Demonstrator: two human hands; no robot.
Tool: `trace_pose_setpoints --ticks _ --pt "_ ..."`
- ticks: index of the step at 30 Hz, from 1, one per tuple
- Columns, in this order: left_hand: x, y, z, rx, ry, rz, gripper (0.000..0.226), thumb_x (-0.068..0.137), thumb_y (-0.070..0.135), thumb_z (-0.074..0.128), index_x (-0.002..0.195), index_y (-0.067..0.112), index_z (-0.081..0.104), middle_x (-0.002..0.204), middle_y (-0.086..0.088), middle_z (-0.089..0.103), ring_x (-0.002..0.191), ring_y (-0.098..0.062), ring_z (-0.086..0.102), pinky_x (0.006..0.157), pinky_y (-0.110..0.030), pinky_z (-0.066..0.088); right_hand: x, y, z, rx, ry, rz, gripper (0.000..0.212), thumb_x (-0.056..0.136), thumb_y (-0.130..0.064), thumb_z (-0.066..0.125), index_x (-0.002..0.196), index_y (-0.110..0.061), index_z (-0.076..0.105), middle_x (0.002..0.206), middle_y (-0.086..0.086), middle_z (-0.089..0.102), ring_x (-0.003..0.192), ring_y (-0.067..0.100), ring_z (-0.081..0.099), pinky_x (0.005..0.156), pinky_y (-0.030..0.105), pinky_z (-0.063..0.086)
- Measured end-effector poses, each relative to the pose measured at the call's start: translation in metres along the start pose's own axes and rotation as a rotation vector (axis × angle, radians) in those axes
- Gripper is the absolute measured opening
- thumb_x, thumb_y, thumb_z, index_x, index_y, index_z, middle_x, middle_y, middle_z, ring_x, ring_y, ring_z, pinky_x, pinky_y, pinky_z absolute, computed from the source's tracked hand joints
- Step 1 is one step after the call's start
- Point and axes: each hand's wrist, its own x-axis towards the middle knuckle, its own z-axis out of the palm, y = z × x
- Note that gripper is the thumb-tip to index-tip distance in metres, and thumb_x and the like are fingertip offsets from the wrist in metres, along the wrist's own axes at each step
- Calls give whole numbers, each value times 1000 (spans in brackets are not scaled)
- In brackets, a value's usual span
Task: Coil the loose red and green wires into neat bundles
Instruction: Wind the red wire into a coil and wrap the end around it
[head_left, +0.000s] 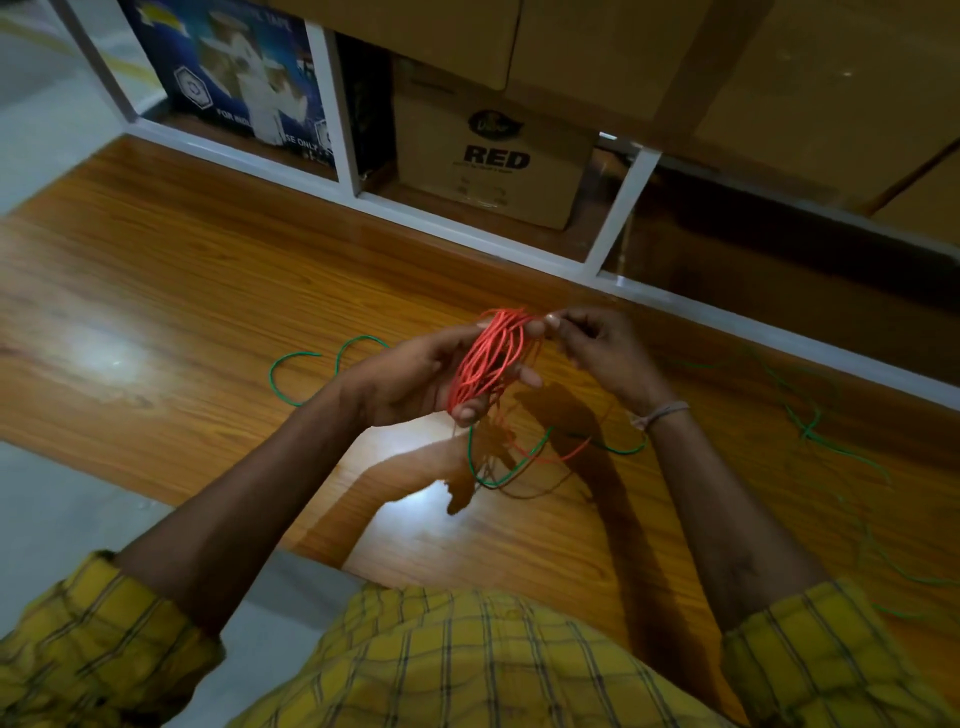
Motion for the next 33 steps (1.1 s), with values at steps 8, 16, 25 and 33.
trace_pose_setpoints --ticks 8,16,25,33 --pt "12 16 -13 -345 138 174 55 114 39 26 164 21 37 156 -31 49 76 -20 73 73 -31 62 -42 13 59 149 -151 118 27 112 -19 52 126 -13 74 67 7 54 40 2 42 39 16 33" --pt "35 4 -12 -400 578 240 38 116 38 28 137 19 54 125 -18 63 84 -30 81 64 -33 64 -56 -8 68 72 -397 87 34 107 -14 60 138 -29 56 70 5 70 45 23 53 38 21 40" --pt "26 -1 -20 468 759 126 38 118 37 29 154 27 34 135 -13 60 90 -36 82 81 -55 63 -64 -44 38 59 -726 162 38 109 -18 58 146 -11 56 70 6 70 37 12 49 40 24 40" --pt "19 -5 -1 673 597 -28 50 118 34 30 164 15 31 117 16 52 73 14 64 73 0 42 -37 -58 -26 579 -748 207 35 104 -3 54 136 10 60 59 7 52 33 2 38 32 17 26"
